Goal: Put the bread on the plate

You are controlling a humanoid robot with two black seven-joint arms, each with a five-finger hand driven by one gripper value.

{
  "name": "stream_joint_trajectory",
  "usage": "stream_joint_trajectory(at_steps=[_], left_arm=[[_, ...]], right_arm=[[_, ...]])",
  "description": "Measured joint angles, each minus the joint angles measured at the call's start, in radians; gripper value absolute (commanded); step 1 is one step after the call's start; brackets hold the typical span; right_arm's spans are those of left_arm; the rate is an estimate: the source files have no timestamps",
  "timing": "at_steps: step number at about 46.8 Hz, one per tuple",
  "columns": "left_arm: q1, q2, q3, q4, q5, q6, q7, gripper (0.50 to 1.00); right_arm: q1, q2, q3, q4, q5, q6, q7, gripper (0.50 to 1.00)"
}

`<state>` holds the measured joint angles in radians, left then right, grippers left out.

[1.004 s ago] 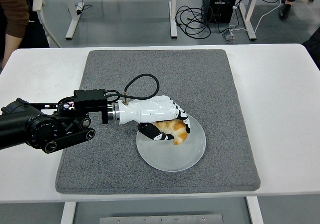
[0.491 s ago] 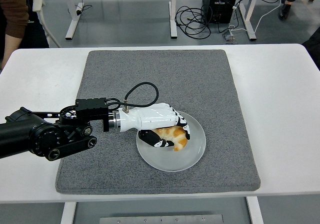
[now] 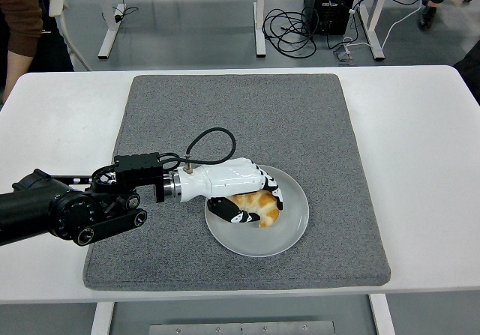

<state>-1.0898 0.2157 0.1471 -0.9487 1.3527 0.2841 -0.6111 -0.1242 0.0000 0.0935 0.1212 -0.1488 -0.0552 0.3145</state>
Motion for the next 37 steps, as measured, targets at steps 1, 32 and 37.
stream_joint_trajectory(at_steps=[1, 32, 37], left_arm=[[0.002, 0.0, -0.001, 0.002, 0.0, 0.0, 0.0, 0.5], [0.027, 0.0, -0.005, 0.01, -0.074, -0.001, 0.0, 0.5], [0.027, 0.002, -0.003, 0.009, -0.11, -0.001, 0.001, 0.5]], right_arm=[[0.0, 0.0, 0.0, 0.0, 0.0, 0.0, 0.0, 1.0], [0.0, 0.0, 0.0, 0.0, 0.0, 0.0, 0.0, 1.0], [0.0, 0.0, 0.0, 0.0, 0.0, 0.0, 0.0, 1.0]])
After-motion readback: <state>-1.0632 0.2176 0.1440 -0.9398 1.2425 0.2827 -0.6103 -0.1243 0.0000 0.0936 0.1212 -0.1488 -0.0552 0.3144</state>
